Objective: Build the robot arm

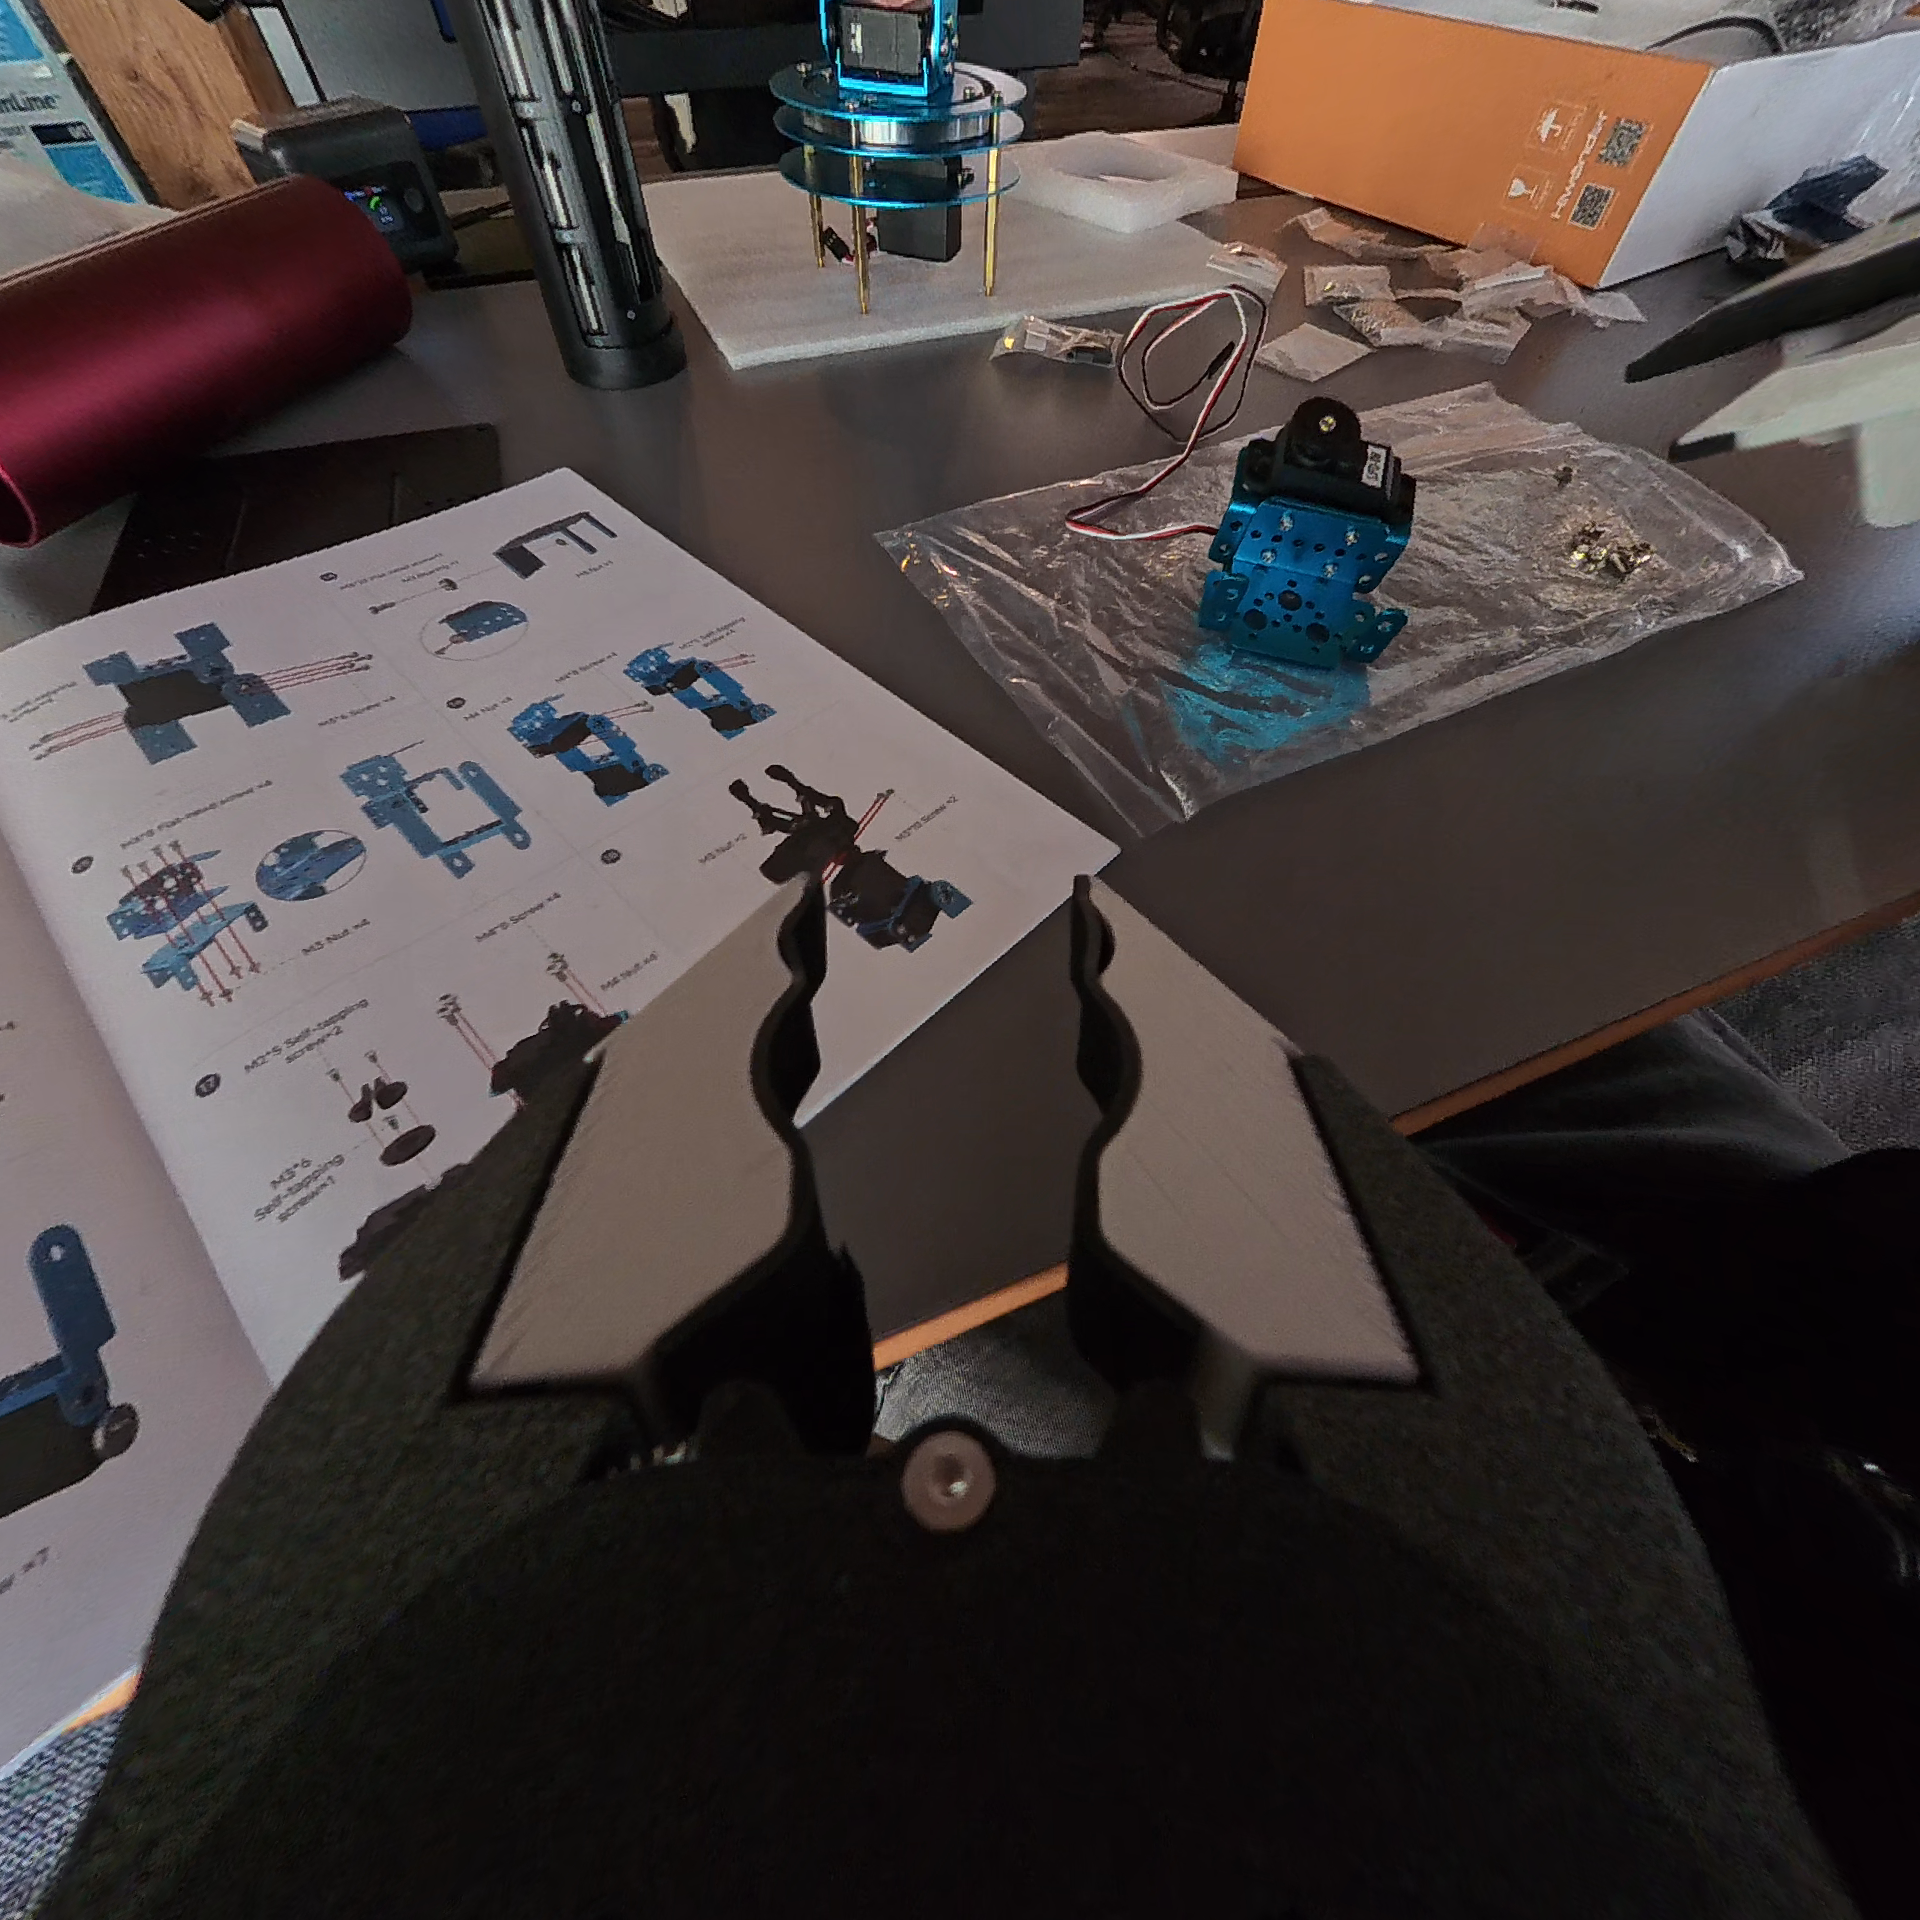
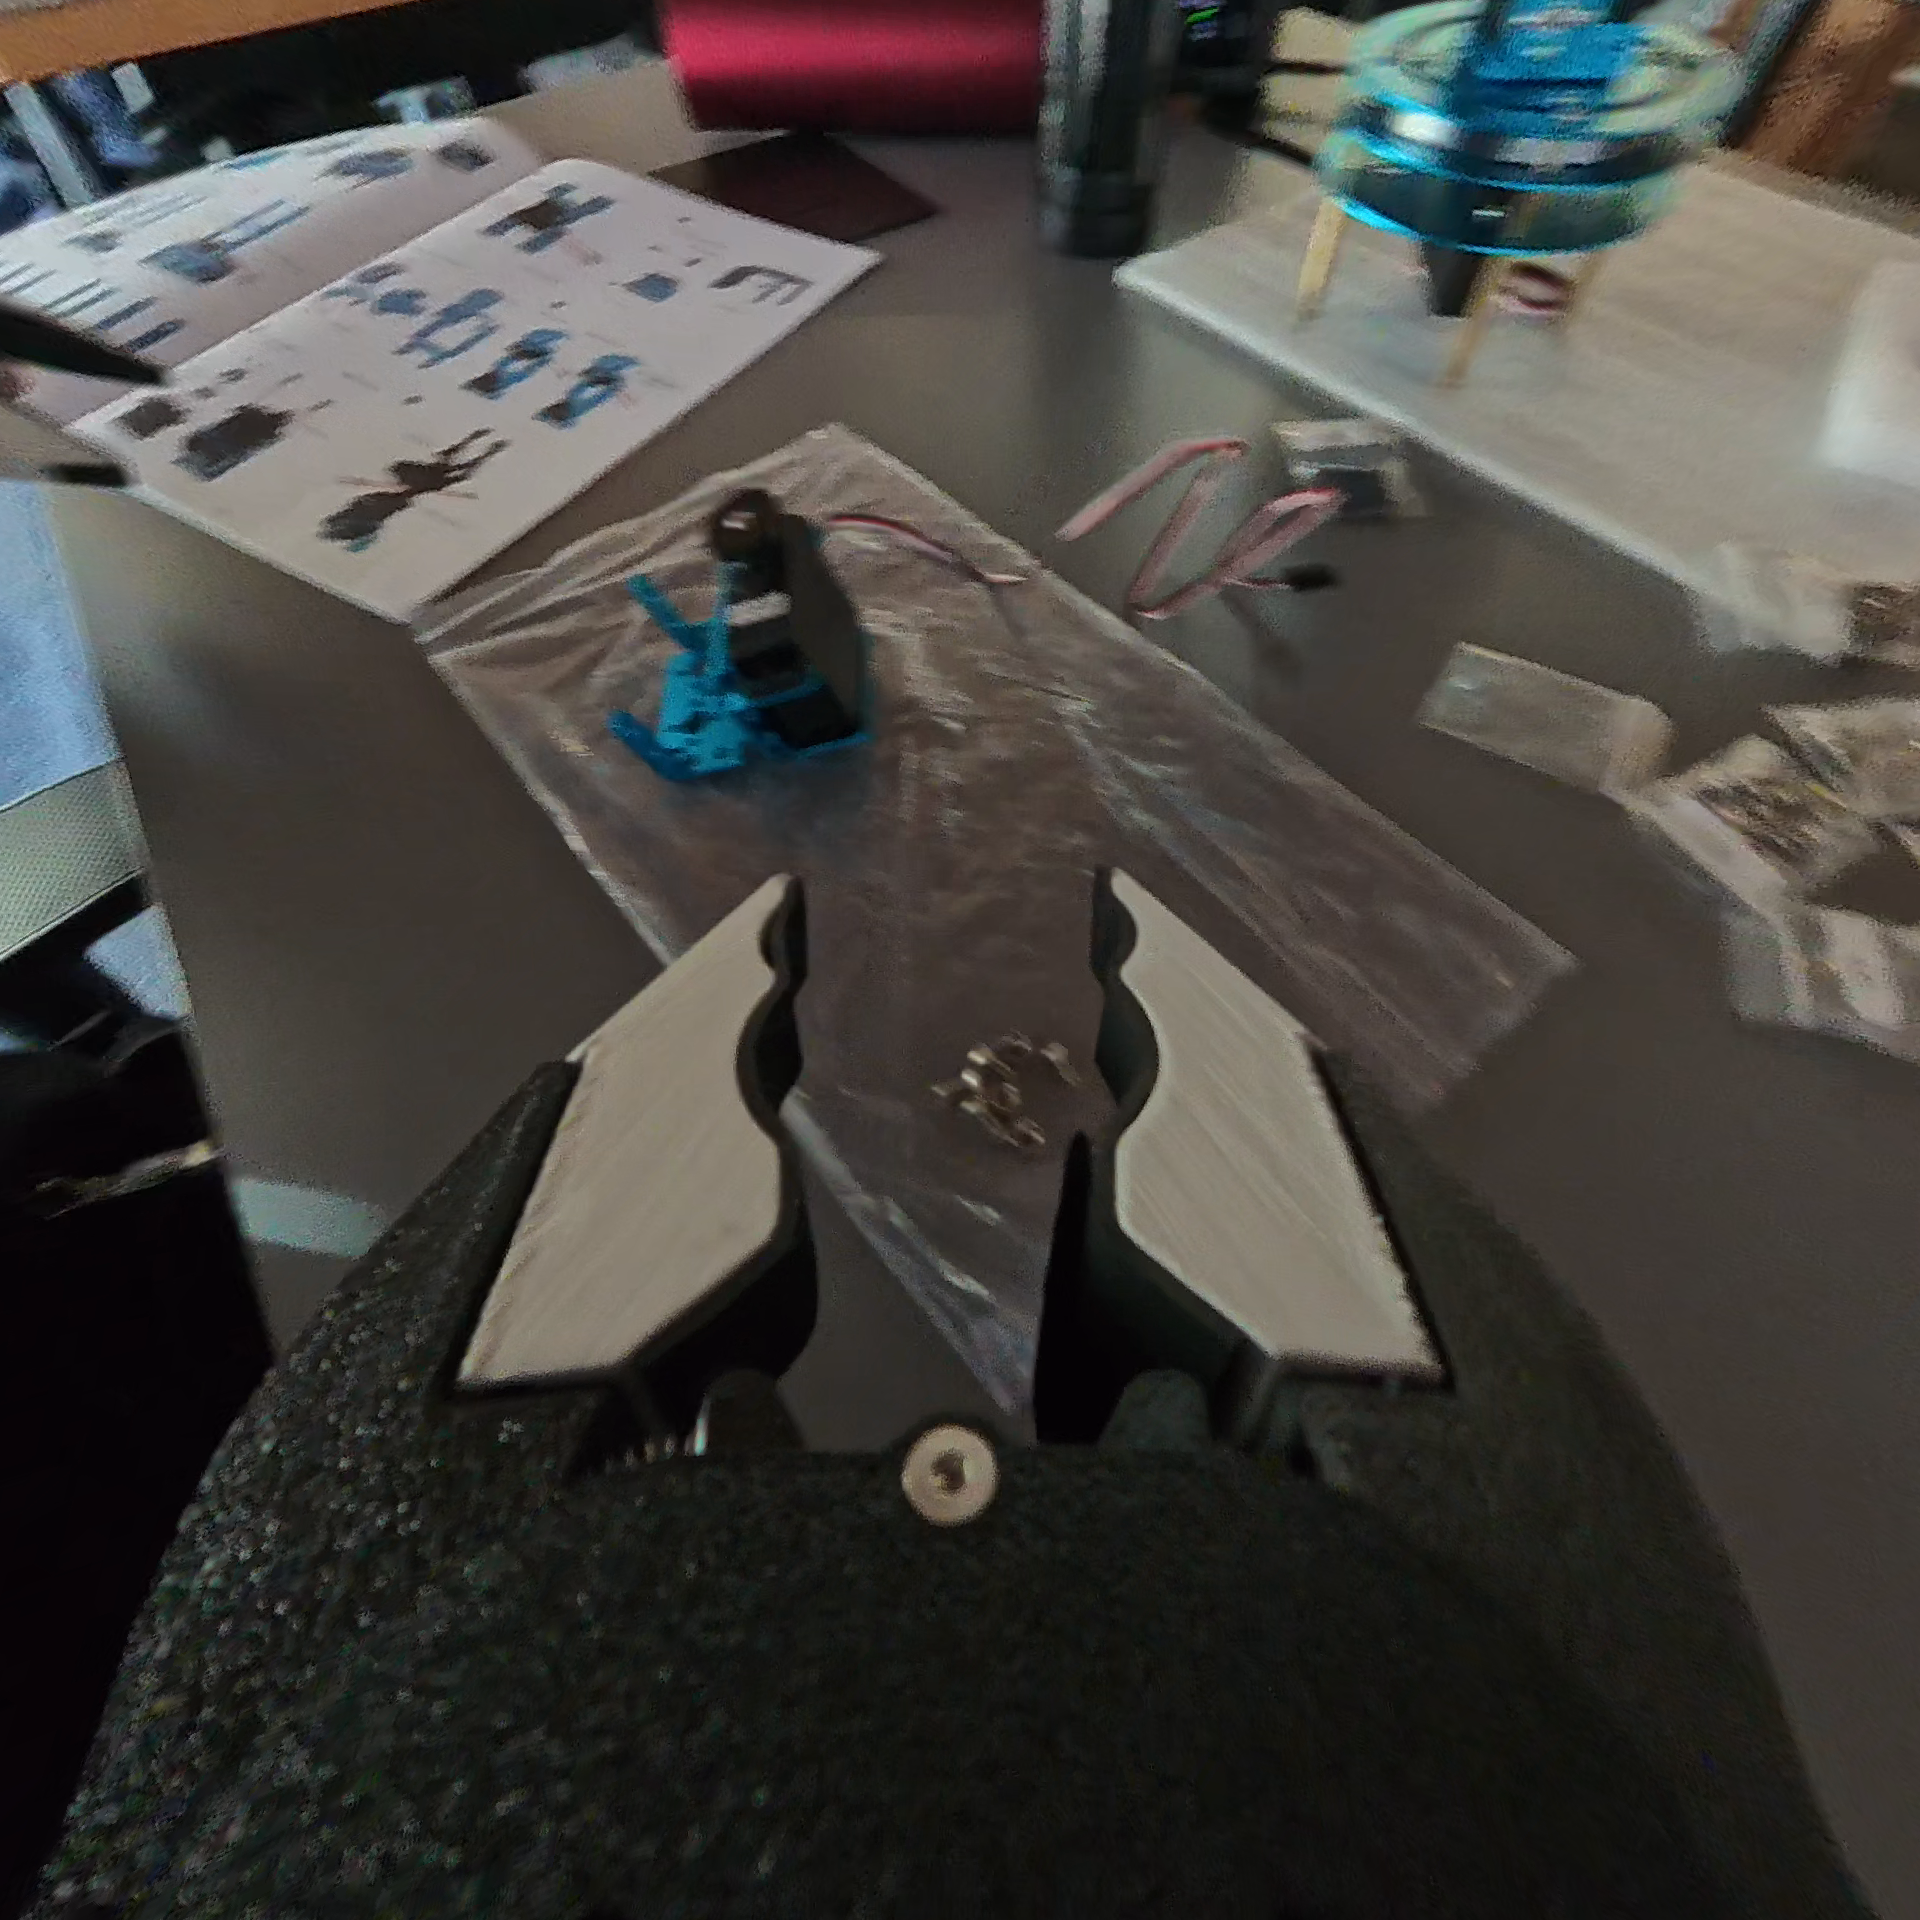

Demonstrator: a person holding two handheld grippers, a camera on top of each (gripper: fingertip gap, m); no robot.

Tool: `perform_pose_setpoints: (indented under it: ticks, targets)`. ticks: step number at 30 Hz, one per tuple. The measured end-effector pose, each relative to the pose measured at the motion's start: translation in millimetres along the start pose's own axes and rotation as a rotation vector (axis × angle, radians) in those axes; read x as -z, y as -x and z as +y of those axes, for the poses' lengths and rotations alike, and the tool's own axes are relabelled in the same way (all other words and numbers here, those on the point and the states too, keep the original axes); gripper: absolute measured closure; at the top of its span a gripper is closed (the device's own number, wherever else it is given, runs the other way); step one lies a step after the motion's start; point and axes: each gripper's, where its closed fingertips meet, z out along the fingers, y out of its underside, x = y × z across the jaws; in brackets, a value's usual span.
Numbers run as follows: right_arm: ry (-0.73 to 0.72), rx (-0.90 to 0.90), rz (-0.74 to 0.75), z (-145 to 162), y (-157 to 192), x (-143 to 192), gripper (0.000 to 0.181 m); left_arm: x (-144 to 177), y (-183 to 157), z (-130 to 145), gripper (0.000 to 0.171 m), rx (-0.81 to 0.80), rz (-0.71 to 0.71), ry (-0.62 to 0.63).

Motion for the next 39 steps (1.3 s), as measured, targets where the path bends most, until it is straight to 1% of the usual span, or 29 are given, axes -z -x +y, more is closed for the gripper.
perform_pose_setpoints:
  ticks: [2, 5, 7, 10, 13, 17, 19, 20, 22, 26, 30, 32, 35, 37, 39]
  targets:
    - [0.061, 0.066, -0.051, -9.1, 22.1, -12.7, 0.124, -3.1, -4.2, -3.5, 0.125, -0.017, 0.003, 0.004]
    - [0.113, 0.201, -0.024, -19.2, 42.0, -38.2, 0.126, -4.9, -15.9, -10.1, 0.125, -0.036, 0.027, -0.008]
    - [0.139, 0.227, 0.012, -21.1, 42.8, -55.0, 0.127, -4.8, -22.9, -12.3, 0.125, -0.038, 0.046, -0.016]
    - [0.140, 0.176, -0.014, -26.5, 48.3, -74.2, 0.133, -4.2, -30.8, -11.9, 0.125, -0.043, 0.073, -0.014]
    - [0.164, 0.158, -0.012, -27.7, 48.3, -85.4, 0.135, -3.0, -31.7, -11.5, 0.125, -0.037, 0.080, -0.017]
    - [0.230, 0.208, 0.019, -23.6, 45.8, -98.1, 0.140, -1.4, -29.7, -10.4, 0.125, -0.016, 0.090, -0.020]
    - [0.276, 0.248, 0.031, -21.0, 44.8, -103.6, 0.150, -2.1, -28.5, -10.4, 0.125, -0.008, 0.093, -0.019]
    - [0.291, 0.273, 0.035, -21.5, 44.4, -104.5, 0.150, -2.4, -28.0, -10.5, 0.125, -0.005, 0.093, -0.019]
    - [0.306, 0.378, 0.047, -25.5, 42.9, -103.8, 0.152, -2.9, -28.4, -10.8, 0.125, -0.003, 0.099, -0.022]
    - [0.244, 0.719, 0.103, -45.3, 35.5, -101.9, 0.152, -10.7, -36.5, -17.9, 0.125, 0.012, 0.159, -0.025]
    - [0.154, 0.984, 0.006, -51.8, 41.1, -105.3, 0.152, -22.6, -45.0, -34.0, 0.125, 0.017, 0.217, -0.038]
    - [0.121, 1.151, 0.032, -53.8, 34.2, -107.3, 0.152, -27.2, -48.1, -40.0, 0.125, 0.024, 0.237, -0.047]
    - [0.061, 1.397, 0.117, -59.2, 26.4, -108.6, 0.152, -33.4, -53.5, -42.9, 0.125, 0.038, 0.261, -0.041]
    - [0.009, 1.525, 0.133, -58.1, 30.3, -108.1, 0.152, -38.0, -58.5, -44.3, 0.126, 0.025, 0.280, -0.032]
    - [-0.057, 1.609, 0.160, -57.1, 34.1, -107.4, 0.152, -45.3, -60.7, -46.5, 0.126, -0.003, 0.289, -0.015]
